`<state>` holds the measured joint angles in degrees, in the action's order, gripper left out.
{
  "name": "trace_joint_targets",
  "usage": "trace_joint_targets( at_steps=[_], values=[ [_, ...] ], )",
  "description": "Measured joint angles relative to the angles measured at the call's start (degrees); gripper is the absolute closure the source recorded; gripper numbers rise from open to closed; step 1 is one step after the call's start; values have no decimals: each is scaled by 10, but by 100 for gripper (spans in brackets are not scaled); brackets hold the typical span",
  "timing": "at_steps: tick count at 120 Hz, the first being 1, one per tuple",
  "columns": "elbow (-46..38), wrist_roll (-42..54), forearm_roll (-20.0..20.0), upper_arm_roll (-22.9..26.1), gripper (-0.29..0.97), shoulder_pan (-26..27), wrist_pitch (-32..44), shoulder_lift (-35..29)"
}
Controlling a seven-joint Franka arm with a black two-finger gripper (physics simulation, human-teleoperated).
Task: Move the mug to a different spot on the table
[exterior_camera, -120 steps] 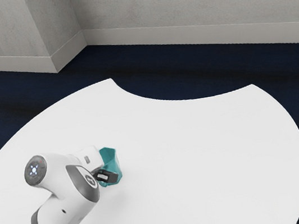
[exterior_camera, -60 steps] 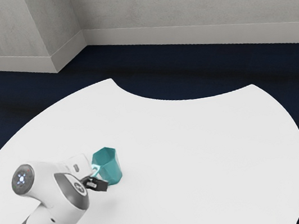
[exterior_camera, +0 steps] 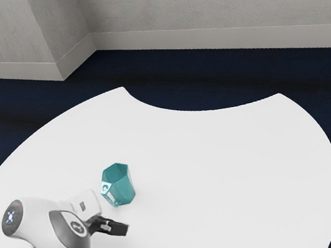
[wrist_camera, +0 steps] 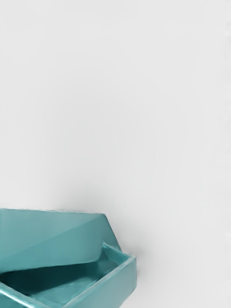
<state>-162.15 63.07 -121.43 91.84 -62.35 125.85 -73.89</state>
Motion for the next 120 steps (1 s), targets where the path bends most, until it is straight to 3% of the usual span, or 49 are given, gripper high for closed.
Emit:
trace_joint_targets(
  at_steps=[22, 36, 54, 76, 92, 109, 120],
  values=[
    [-1, -19, 4, -8, 0, 87, 40, 149],
    [5, -30, 33, -54, 0, 128, 101, 241],
    [22, -43, 123, -160, 0, 173, 178, 352],
    [69, -55, 222, -298, 0, 276, 279, 479],
    [131, -62, 286, -375, 0, 323, 328, 531],
    [201, -68, 390, -533, 0, 403, 349, 585],
    [230, -73, 435, -579, 0, 423, 351, 598]
  ],
)
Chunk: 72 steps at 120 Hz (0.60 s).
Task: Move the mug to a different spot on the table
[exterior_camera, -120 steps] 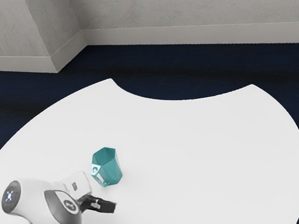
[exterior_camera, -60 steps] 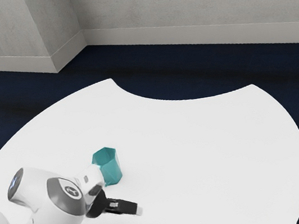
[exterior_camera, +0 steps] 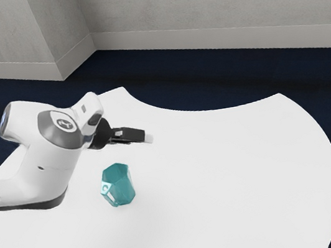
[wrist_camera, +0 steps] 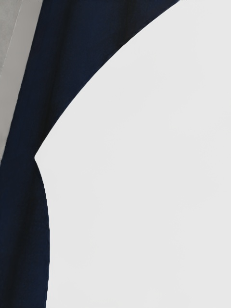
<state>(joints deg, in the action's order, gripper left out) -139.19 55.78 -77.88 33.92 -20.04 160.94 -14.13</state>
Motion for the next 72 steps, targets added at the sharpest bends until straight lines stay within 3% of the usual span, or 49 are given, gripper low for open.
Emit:
trace_joint_targets(
  at_steps=[17, 55, 72],
  values=[
    [30, -27, 28, -14, 0, 18, 4, 0],
    [45, -78, 51, -19, 0, 12, 22, -13],
    [69, -94, 83, -33, 0, 11, 27, -14]
  ],
)
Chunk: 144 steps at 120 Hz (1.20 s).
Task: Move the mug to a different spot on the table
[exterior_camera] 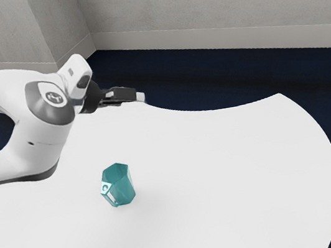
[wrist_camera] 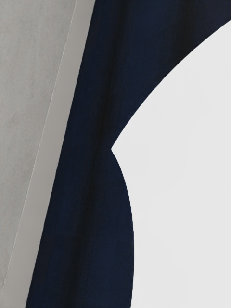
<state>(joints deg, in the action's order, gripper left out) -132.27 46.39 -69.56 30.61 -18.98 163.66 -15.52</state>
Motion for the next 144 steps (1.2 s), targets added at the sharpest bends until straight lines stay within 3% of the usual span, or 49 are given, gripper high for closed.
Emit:
trace_joint_targets(
  at_steps=[28, 40, 57, 73, 98, 118, 124, 129, 134, 144],
  values=[
    [10, -28, 34, -16, 0, 0, -15, -9],
    [19, -70, 106, -36, 0, -18, -76, -24],
    [75, -139, 258, -40, 0, -82, -227, -36],
    [139, -194, 391, -41, 0, -110, -390, -36],
    [247, -258, 534, -42, 0, -130, -616, -11],
    [351, -293, 631, -35, 0, -130, -695, 77],
    [365, -301, 648, -64, 0, -91, -706, 94],
    [374, -308, 661, -157, 0, 10, -708, 110],
    [378, -314, 670, -223, 0, 77, -706, 120],
    [379, -328, 680, -274, 0, 128, -701, 132]
  ],
)
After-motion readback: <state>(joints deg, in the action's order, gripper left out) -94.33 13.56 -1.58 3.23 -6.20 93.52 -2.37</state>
